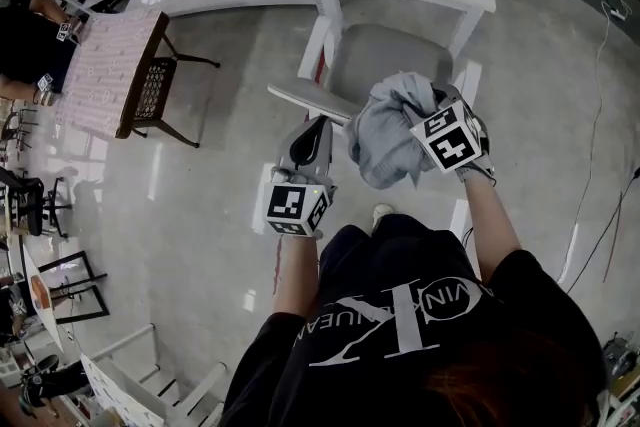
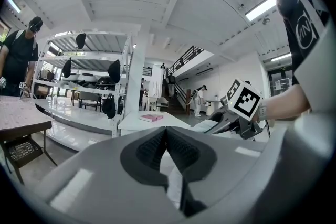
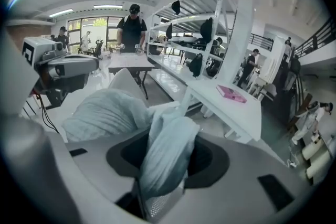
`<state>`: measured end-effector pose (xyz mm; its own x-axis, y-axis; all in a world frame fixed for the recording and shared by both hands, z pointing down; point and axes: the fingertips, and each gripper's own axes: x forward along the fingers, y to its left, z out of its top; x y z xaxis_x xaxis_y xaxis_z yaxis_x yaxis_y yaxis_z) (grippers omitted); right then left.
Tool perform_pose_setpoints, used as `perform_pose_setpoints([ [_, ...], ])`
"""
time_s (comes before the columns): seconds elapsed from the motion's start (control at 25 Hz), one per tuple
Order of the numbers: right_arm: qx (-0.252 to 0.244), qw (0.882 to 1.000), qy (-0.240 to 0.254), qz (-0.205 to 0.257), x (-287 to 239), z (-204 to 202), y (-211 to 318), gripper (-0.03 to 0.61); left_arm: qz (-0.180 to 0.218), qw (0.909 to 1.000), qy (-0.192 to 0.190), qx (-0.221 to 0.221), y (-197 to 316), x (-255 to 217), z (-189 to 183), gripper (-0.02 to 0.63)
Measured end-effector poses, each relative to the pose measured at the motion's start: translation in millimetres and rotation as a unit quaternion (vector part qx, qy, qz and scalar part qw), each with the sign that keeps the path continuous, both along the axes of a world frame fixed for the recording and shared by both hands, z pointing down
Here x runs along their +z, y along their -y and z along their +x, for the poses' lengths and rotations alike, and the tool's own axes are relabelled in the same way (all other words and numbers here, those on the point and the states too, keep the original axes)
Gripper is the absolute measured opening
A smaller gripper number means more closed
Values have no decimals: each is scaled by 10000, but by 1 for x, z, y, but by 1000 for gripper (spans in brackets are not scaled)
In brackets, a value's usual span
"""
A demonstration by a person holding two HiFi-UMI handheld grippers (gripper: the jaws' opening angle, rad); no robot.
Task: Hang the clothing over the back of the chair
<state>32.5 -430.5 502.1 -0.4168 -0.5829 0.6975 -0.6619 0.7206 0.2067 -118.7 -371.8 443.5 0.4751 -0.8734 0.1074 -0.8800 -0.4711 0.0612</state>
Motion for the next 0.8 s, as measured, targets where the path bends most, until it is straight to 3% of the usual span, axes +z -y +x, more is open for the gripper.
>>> perform_pose_setpoints([
  [0.2,142,9992,-364,43,11,12,-3,200,34,10000,21,84,1,-2,0,12],
  [0.52,487,9979,-374,223,0,26,-9,210,-17,9989,-3,477,0,-2,13,12],
  [0.8,632,9968,-372,328,-9,24,-22,210,-62,9986,-53,519,-9,-1,1,11],
])
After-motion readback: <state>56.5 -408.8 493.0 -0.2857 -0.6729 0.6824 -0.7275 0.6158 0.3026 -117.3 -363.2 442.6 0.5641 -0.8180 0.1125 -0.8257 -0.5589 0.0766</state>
